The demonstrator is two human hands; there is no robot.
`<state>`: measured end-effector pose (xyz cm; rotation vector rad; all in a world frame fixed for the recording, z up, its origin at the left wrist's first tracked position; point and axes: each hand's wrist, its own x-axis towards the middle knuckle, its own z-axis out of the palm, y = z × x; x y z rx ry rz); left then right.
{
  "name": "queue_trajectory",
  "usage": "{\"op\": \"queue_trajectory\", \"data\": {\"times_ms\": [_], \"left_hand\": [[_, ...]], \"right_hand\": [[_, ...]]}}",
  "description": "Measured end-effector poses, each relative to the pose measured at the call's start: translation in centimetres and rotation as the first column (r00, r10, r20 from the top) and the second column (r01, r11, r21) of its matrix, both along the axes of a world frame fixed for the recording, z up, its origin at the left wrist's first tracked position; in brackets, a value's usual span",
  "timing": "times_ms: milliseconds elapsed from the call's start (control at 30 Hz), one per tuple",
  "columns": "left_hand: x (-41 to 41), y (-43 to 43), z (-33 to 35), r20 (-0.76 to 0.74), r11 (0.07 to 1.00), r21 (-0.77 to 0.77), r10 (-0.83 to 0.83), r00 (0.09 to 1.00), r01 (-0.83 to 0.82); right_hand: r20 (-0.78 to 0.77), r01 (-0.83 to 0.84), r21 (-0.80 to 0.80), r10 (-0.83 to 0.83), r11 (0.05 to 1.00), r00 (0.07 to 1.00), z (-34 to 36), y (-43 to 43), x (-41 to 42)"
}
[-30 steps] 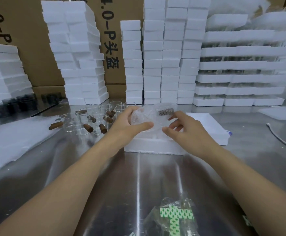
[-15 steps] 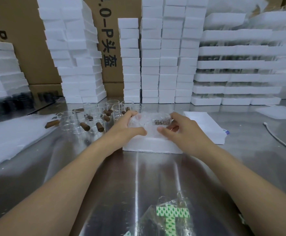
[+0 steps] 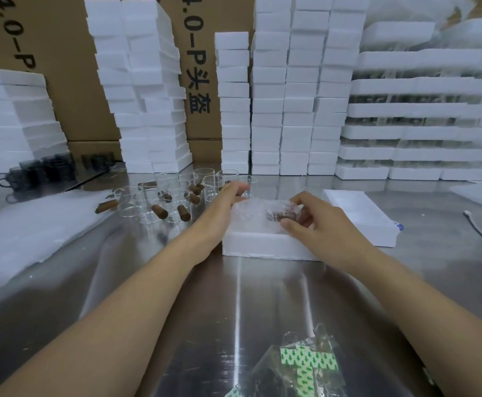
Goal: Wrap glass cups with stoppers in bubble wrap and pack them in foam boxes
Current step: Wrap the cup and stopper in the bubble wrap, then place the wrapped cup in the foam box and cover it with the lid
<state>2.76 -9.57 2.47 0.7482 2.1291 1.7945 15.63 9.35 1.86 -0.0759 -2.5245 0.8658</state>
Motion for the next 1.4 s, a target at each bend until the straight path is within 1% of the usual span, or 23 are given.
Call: {"op": "queue_trajectory", "data": {"times_ms": [67, 100, 167, 233, 367, 433, 500, 533, 600, 633, 700, 767, 833, 900, 967, 1033, 1100, 1133, 1200, 1267, 1333, 1400], "left_hand": [[-0.2, -0.2, -0.3, 0.041, 0.996, -0.003, 0.091, 0.995, -0.091], [-0.1, -0.3, -0.3, 0.027, 0.993, -0.01, 0.118, 0.993, -0.117], [0.1, -0.7, -0.9, -0.068, 0.992, -0.056, 0.11, 0.992, -0.114], [0.3, -0.5, -1.6, -0.182, 0.982, -0.154, 0.078, 0.98, -0.106], [0.5, -1.0, -1.4, -0.217, 0.975, -0.199, 0.051, 0.975, -0.095], [0.4, -1.3, -0.8, -0.146, 0.975, -0.206, 0.052, 0.988, -0.082], [0.4, -1.6, 0.0, -0.014, 0.982, -0.172, 0.078, 0.997, -0.079], [0.4, -1.9, 0.2, 0.051, 0.989, -0.138, 0.061, 0.997, -0.053], [0.3, -2.9, 0.7, 0.112, 0.994, -0.092, -0.056, 0.992, 0.066], [0.3, -3.6, 0.9, 0.123, 0.985, -0.089, -0.135, 0.983, 0.146], [0.5, -4.7, 1.0, 0.149, 0.957, -0.087, -0.261, 0.954, 0.275], [0.5, -4.9, 0.9, 0.147, 0.946, -0.1, -0.292, 0.945, 0.308], [0.4, -4.7, 0.7, 0.142, 0.95, -0.108, -0.278, 0.95, 0.294], [0.3, -4.3, 0.4, 0.142, 0.956, -0.106, -0.257, 0.956, 0.273], [0.1, -4.1, 0.2, 0.137, 0.96, -0.123, -0.236, 0.962, 0.253], [0.0, -4.1, 0.2, 0.137, 0.964, -0.118, -0.221, 0.966, 0.237], [0.1, -4.0, 0.5, 0.135, 0.983, -0.062, -0.164, 0.977, 0.174], [0.2, -4.0, 0.9, 0.119, 0.993, -0.024, -0.113, 0.986, 0.116], [0.4, -3.7, 1.5, 0.084, 0.996, 0.091, -0.015, 0.996, 0.008], [0.5, -3.3, 2.0, 0.078, 0.978, 0.204, 0.019, 0.997, -0.034], [1.0, -3.0, 2.4, 0.07, 0.973, 0.226, 0.037, 0.997, -0.052], [1.3, -2.7, 2.4, 0.054, 0.968, 0.241, 0.056, 0.997, -0.068]], "right_hand": [[-0.05, 0.008, -0.042, -0.01, 0.999, 0.999, 0.1, -0.1, 0.1], [-0.064, 0.01, -0.046, -0.013, 0.999, 0.998, 0.3, -0.2, 0.2], [-0.039, -0.001, -0.017, 0.0, 1.0, 0.999, 0.5, -0.3, 0.3], [0.002, -0.009, 0.01, 0.009, 1.0, 1.0, 0.5, -0.4, 0.4], [-0.029, 0.036, 0.046, -0.035, 0.998, 0.999, 0.5, 0.1, 0.4], [-0.06, 0.106, 0.029, -0.104, 0.994, 0.993, 0.6, 0.6, 0.3], [-0.099, 0.236, 0.036, -0.232, 0.971, 0.968, 0.5, 1.5, 0.2], [-0.114, 0.331, 0.077, -0.322, 0.94, 0.94, 0.5, 2.1, 0.2], [-0.107, 0.503, 0.183, -0.492, 0.845, 0.864, 0.4, 3.1, 0.2], [-0.073, 0.552, 0.218, -0.55, 0.805, 0.832, 0.3, 3.6, 0.2], [0.028, 0.592, 0.256, -0.618, 0.764, 0.785, 0.2, 4.4, 0.3], [0.115, 0.591, 0.278, -0.637, 0.757, 0.762, 0.1, 4.8, 0.4], [0.145, 0.574, 0.266, -0.62, 0.775, 0.771, 0.0, 5.0, 0.4], [0.098, 0.57, 0.239, -0.603, 0.787, 0.792, -0.2, 5.0, 0.4], [-0.013, 0.584, 0.215, -0.596, 0.783, 0.803, 0.0, 5.0, 0.5], [-0.158, 0.577, 0.161, -0.557, 0.8, 0.816, 0.6, 4.7, 0.6], [-0.318, 0.514, 0.109, -0.46, 0.851, 0.829, 1.3, 4.1, 0.5], [-0.389, 0.467, 0.103, -0.396, 0.878, 0.832, 1.5, 3.7, 0.5], [-0.488, 0.376, 0.151, -0.262, 0.914, 0.833, 1.8, 3.0, 0.5], [-0.521, 0.307, 0.242, -0.143, 0.92, 0.842, 1.7, 2.3, 0.4], [-0.507, 0.24, 0.315, -0.051, 0.918, 0.861, 1.5, 1.7, 0.3], [-0.493, 0.185, 0.35, 0.013, 0.918, 0.87, 1.4, 1.3, 0.3]]}}
